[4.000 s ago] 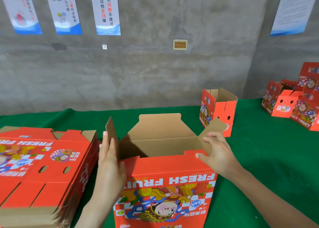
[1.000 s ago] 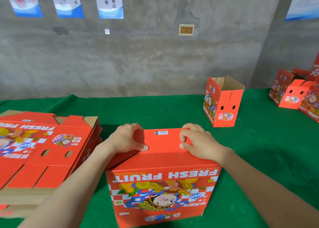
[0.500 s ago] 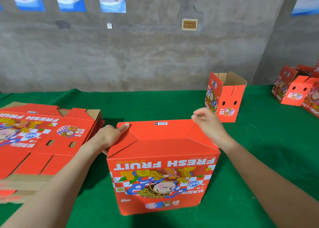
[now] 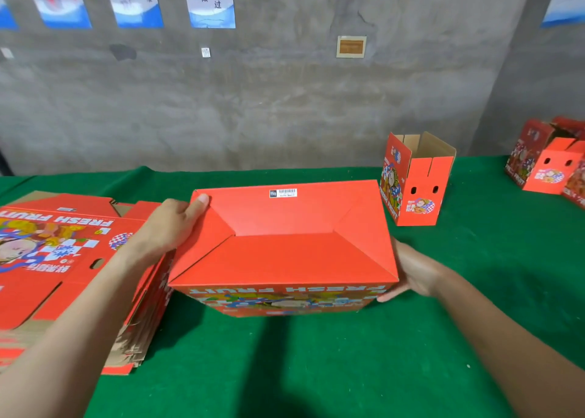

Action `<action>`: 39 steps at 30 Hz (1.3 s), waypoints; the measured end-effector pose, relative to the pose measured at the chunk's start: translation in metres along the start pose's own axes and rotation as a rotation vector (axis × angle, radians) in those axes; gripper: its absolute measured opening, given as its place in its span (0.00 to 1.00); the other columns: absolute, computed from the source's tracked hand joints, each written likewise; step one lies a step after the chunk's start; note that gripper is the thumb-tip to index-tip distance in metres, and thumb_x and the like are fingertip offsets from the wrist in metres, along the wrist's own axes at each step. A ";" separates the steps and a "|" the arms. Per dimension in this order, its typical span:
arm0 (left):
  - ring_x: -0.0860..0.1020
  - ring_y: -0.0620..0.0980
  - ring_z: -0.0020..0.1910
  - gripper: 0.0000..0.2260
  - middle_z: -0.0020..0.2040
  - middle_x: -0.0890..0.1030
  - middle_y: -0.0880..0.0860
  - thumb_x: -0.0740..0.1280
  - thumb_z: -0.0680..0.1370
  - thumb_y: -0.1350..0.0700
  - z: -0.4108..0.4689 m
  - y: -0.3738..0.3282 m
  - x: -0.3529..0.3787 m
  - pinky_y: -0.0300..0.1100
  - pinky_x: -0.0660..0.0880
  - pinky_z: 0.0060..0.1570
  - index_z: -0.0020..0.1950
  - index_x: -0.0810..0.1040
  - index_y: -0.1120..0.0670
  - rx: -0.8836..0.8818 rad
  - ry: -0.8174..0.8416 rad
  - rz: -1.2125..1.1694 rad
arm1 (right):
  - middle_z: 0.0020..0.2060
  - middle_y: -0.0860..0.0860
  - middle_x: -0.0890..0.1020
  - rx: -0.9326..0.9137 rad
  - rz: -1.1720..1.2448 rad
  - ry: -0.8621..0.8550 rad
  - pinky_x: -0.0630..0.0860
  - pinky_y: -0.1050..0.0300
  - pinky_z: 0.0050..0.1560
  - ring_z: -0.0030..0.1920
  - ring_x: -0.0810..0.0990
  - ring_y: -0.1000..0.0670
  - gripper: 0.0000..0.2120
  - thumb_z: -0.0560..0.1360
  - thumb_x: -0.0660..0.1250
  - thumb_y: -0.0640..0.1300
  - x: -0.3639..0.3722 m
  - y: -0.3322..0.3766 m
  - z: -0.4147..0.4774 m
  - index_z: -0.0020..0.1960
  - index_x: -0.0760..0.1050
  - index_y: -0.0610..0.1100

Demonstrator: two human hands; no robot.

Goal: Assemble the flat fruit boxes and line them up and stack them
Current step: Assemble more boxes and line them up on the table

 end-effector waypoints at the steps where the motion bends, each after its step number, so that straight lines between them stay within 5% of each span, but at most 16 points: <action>1: 0.64 0.52 0.25 0.25 0.24 0.65 0.53 0.57 0.81 0.47 0.000 0.000 -0.003 0.45 0.61 0.30 0.26 0.61 0.56 0.032 -0.037 -0.004 | 0.52 0.45 0.83 -0.010 -0.012 -0.001 0.81 0.49 0.38 0.51 0.82 0.44 0.24 0.76 0.49 0.69 -0.001 0.003 0.002 0.54 0.75 0.55; 6: 0.64 0.46 0.25 0.23 0.22 0.65 0.45 0.58 0.82 0.53 -0.008 0.008 0.000 0.35 0.61 0.25 0.26 0.62 0.53 0.138 -0.140 -0.163 | 0.59 0.37 0.78 -0.016 0.068 0.052 0.80 0.44 0.46 0.55 0.80 0.37 0.37 0.64 0.58 0.76 -0.007 0.009 0.009 0.63 0.73 0.53; 10: 0.63 0.46 0.27 0.22 0.26 0.65 0.49 0.57 0.82 0.55 -0.006 0.014 0.007 0.39 0.59 0.28 0.28 0.61 0.54 0.141 -0.225 -0.256 | 0.51 0.41 0.81 -0.121 0.367 0.123 0.80 0.44 0.43 0.44 0.81 0.41 0.31 0.68 0.67 0.62 -0.010 0.018 0.014 0.69 0.66 0.55; 13: 0.63 0.42 0.27 0.23 0.27 0.65 0.50 0.56 0.83 0.51 -0.003 0.024 0.015 0.43 0.57 0.30 0.28 0.61 0.55 0.005 -0.302 -0.360 | 0.44 0.44 0.80 -0.220 0.470 0.118 0.80 0.48 0.39 0.38 0.80 0.46 0.34 0.66 0.71 0.52 -0.010 0.021 0.016 0.69 0.63 0.53; 16: 0.67 0.49 0.37 0.20 0.34 0.71 0.53 0.55 0.83 0.48 0.003 0.031 0.036 0.43 0.62 0.35 0.34 0.69 0.57 -0.176 -0.226 -0.417 | 0.38 0.49 0.80 -0.280 0.460 0.096 0.78 0.56 0.35 0.33 0.74 0.51 0.33 0.66 0.71 0.46 -0.009 0.028 0.013 0.68 0.63 0.54; 22: 0.75 0.49 0.49 0.06 0.50 0.79 0.53 0.62 0.80 0.59 -0.007 0.025 0.078 0.43 0.71 0.45 0.56 0.76 0.55 -0.225 0.086 -0.593 | 0.43 0.45 0.71 -0.421 0.196 -0.128 0.78 0.58 0.35 0.31 0.74 0.52 0.31 0.67 0.74 0.30 -0.006 0.031 0.008 0.57 0.64 0.57; 25: 0.78 0.49 0.52 0.07 0.52 0.80 0.49 0.65 0.79 0.58 -0.014 0.001 0.093 0.47 0.71 0.54 0.56 0.76 0.50 -0.168 0.263 -0.647 | 0.40 0.51 0.67 -0.530 -0.193 -0.289 0.68 0.59 0.35 0.31 0.66 0.50 0.29 0.64 0.77 0.34 0.009 0.032 0.012 0.51 0.64 0.55; 27: 0.78 0.50 0.53 0.11 0.54 0.80 0.50 0.65 0.79 0.58 -0.016 -0.015 0.101 0.46 0.73 0.53 0.61 0.75 0.52 -0.142 0.318 -0.642 | 0.42 0.51 0.69 -0.569 -0.394 -0.328 0.66 0.69 0.35 0.34 0.69 0.51 0.26 0.65 0.75 0.36 0.022 0.024 0.018 0.50 0.64 0.54; 29: 0.78 0.51 0.56 0.14 0.57 0.78 0.50 0.65 0.79 0.58 -0.016 -0.029 0.106 0.44 0.74 0.51 0.65 0.74 0.55 -0.086 0.328 -0.582 | 0.48 0.49 0.68 -0.569 -0.504 -0.312 0.66 0.73 0.40 0.42 0.70 0.51 0.22 0.67 0.72 0.35 0.035 0.007 0.026 0.51 0.63 0.50; 32: 0.77 0.48 0.56 0.16 0.58 0.77 0.51 0.65 0.79 0.59 -0.018 -0.037 0.115 0.42 0.73 0.57 0.66 0.74 0.58 -0.013 0.323 -0.500 | 0.50 0.47 0.66 -0.504 -0.576 -0.223 0.71 0.59 0.55 0.49 0.69 0.48 0.18 0.70 0.67 0.33 0.055 -0.025 0.035 0.51 0.63 0.47; 36: 0.78 0.33 0.43 0.18 0.57 0.77 0.47 0.68 0.77 0.58 -0.027 -0.040 0.135 0.28 0.74 0.42 0.67 0.71 0.53 0.005 0.368 -0.528 | 0.53 0.49 0.64 -0.461 -0.645 -0.151 0.66 0.59 0.64 0.53 0.70 0.49 0.18 0.72 0.65 0.32 0.078 -0.054 0.040 0.58 0.66 0.45; 39: 0.77 0.39 0.58 0.31 0.67 0.71 0.46 0.70 0.75 0.49 -0.030 -0.042 0.147 0.42 0.76 0.58 0.75 0.61 0.52 -0.005 0.369 -0.533 | 0.63 0.48 0.59 -0.404 -0.714 -0.102 0.66 0.57 0.66 0.57 0.74 0.48 0.24 0.75 0.62 0.34 0.096 -0.072 0.041 0.66 0.63 0.52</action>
Point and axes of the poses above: each hand's wrist, its own z-axis towards the middle knuckle, its own x-axis out of the palm, y = z × x, the point moved 7 cm from there along z, towards the middle knuckle
